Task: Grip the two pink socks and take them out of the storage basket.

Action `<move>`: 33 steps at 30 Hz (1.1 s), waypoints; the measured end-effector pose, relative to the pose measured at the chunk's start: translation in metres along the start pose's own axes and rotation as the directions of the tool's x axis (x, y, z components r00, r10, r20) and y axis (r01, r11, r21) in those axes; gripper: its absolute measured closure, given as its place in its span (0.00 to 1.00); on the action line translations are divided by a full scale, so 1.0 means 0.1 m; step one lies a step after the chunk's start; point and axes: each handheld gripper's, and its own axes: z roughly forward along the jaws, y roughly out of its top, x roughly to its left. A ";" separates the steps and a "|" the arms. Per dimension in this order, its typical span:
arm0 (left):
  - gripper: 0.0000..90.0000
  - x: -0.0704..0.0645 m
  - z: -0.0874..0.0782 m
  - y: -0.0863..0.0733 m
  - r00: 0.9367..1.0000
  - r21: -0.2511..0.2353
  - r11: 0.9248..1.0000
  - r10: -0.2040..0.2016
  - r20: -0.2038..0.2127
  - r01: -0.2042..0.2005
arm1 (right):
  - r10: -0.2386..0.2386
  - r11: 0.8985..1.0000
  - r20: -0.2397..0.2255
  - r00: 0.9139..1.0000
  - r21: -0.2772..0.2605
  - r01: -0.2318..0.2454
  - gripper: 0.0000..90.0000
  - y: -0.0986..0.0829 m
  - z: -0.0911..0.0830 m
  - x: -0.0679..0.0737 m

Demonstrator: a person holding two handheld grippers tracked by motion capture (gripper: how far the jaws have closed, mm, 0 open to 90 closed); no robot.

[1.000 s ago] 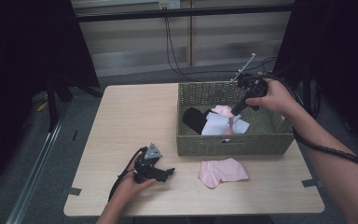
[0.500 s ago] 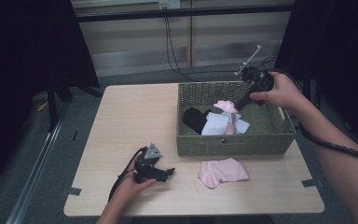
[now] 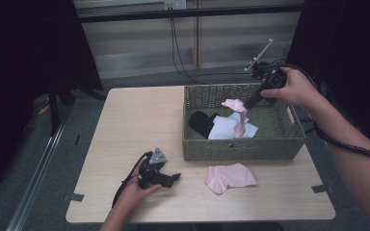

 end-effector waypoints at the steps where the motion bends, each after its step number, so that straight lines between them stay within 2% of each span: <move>1: 0.17 0.00 0.00 0.00 1.000 0.000 1.000 0.000 0.000 0.000 | 0.006 1.000 -0.007 1.000 -0.001 -0.006 0.97 0.00 -0.02 0.01; 3: 0.17 0.00 0.00 0.00 1.000 0.000 1.000 0.000 0.000 0.000 | -0.009 1.000 0.001 1.000 -0.004 0.009 0.97 0.01 -0.05 0.02; 8: 0.17 0.00 0.00 0.00 1.000 0.000 1.000 0.000 0.000 0.000 | -0.001 1.000 -0.003 1.000 -0.004 0.001 0.97 0.01 -0.11 0.05; 13: 0.17 0.00 0.00 0.00 1.000 0.000 1.000 0.000 0.000 0.000 | -0.017 1.000 -0.003 1.000 -0.005 0.017 0.97 0.01 -0.18 0.09; 27: 0.17 0.00 0.00 0.00 1.000 -0.002 1.000 -0.003 0.000 0.003 | -0.074 0.997 0.000 0.997 -0.022 0.074 0.97 0.05 -0.43 0.32; 33: 0.17 0.00 0.00 0.00 1.000 0.000 1.000 0.000 0.000 0.000 | -0.101 0.994 -0.009 0.995 -0.030 0.101 0.97 0.04 -0.48 0.42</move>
